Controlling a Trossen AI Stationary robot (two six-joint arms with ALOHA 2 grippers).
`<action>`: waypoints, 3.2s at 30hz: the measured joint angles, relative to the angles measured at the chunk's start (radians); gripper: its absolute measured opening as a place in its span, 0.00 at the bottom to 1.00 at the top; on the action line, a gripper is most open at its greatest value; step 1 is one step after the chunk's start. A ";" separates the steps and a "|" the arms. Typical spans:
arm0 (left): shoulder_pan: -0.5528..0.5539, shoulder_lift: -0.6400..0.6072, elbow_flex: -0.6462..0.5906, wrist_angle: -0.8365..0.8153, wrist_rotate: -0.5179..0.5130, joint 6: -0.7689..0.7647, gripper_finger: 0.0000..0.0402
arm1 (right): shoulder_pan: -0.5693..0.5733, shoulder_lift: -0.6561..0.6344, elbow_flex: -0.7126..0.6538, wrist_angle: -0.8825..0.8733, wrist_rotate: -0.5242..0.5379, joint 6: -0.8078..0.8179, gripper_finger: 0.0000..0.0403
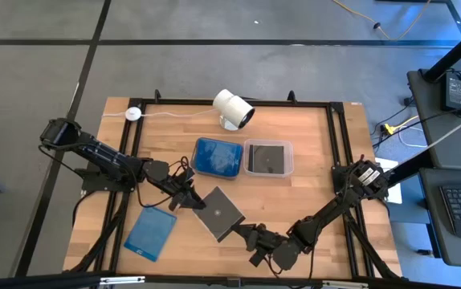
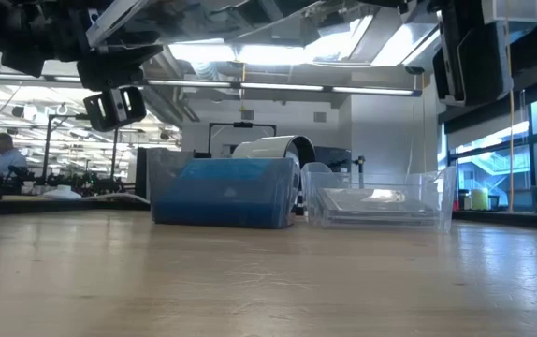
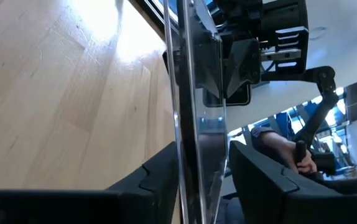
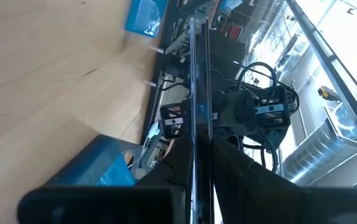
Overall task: Pick & place jewel cases by type
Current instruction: Put the black cd case into the transparent bin
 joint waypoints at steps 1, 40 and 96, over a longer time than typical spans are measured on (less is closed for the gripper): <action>0.000 0.000 0.000 0.000 0.000 0.000 0.32 | 0.000 0.000 0.000 0.000 0.000 -0.001 0.12; 0.000 0.000 0.000 -0.001 -0.006 0.053 0.10 | 0.003 0.000 -0.001 0.019 -0.020 0.218 0.54; -0.002 0.000 0.000 0.212 -0.261 0.842 0.10 | -0.240 -0.325 -0.599 0.168 -0.612 1.996 0.67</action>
